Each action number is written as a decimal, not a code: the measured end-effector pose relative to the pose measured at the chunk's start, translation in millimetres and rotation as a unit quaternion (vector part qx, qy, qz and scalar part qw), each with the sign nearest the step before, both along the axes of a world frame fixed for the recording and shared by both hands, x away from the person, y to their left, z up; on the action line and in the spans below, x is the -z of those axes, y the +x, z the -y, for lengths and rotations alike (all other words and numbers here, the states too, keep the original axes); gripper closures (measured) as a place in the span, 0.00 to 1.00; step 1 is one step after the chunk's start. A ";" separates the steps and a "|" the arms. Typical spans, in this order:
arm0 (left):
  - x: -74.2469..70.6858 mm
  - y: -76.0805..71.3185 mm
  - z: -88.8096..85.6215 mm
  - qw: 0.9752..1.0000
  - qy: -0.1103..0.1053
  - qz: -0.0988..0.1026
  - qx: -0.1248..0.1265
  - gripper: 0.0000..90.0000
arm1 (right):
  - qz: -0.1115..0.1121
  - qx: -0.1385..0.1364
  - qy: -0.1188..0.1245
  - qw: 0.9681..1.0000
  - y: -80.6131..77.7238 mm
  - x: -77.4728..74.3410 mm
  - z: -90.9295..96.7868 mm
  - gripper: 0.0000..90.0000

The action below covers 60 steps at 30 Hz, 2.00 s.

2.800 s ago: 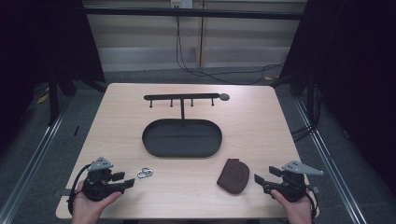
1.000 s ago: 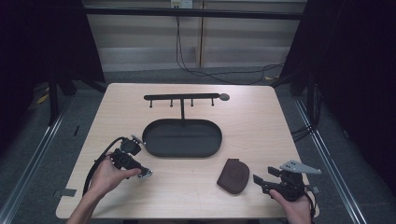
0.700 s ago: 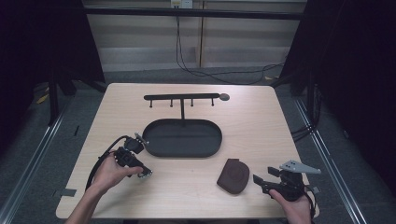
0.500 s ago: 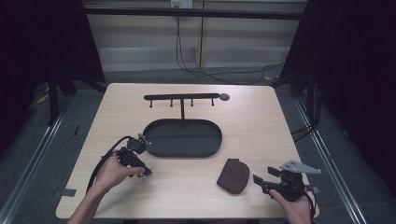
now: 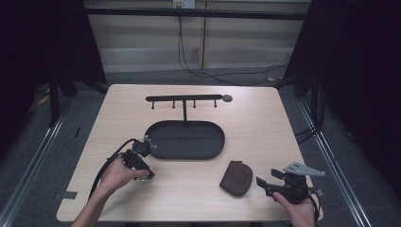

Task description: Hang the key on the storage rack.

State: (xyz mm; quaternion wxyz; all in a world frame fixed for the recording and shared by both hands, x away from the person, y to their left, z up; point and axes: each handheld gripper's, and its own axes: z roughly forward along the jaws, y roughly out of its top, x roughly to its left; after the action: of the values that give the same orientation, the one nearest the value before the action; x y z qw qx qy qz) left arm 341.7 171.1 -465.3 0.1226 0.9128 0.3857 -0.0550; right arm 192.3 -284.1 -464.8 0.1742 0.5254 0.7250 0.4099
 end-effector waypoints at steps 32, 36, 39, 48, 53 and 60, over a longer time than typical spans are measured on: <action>-5.5 -2.1 2.3 1.000 0.001 0.001 0.016 0.80 | -0.002 0.000 -0.002 1.000 0.1 0.1 -0.6 0.31; -3.8 -3.7 3.5 0.999 0.013 -0.003 0.031 0.90 | -0.001 0.000 -0.002 1.000 0.2 0.2 -0.5 0.32; -3.9 -5.7 4.3 0.999 0.009 -0.004 0.034 0.93 | -0.001 -0.001 -0.002 1.000 0.2 0.3 -0.6 0.32; -13.8 -7.2 3.0 0.999 0.005 -0.008 0.044 0.99 | -0.003 0.002 -0.003 1.000 0.5 0.4 -1.0 0.31; -19.5 -7.0 1.2 0.998 -0.002 -0.013 0.054 0.99 | -0.003 0.003 -0.003 1.000 0.6 0.6 -1.0 0.31; -34.7 -8.8 -1.5 0.997 -0.006 -0.008 0.071 0.99 | -0.004 0.003 -0.003 1.000 0.7 0.6 -1.0 0.31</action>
State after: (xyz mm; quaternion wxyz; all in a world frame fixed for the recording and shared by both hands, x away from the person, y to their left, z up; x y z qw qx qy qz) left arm 333.0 172.6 -430.7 0.1212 0.9365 0.3210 -0.0730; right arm 193.0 -283.1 -465.4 0.1743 0.5283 0.7255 0.4052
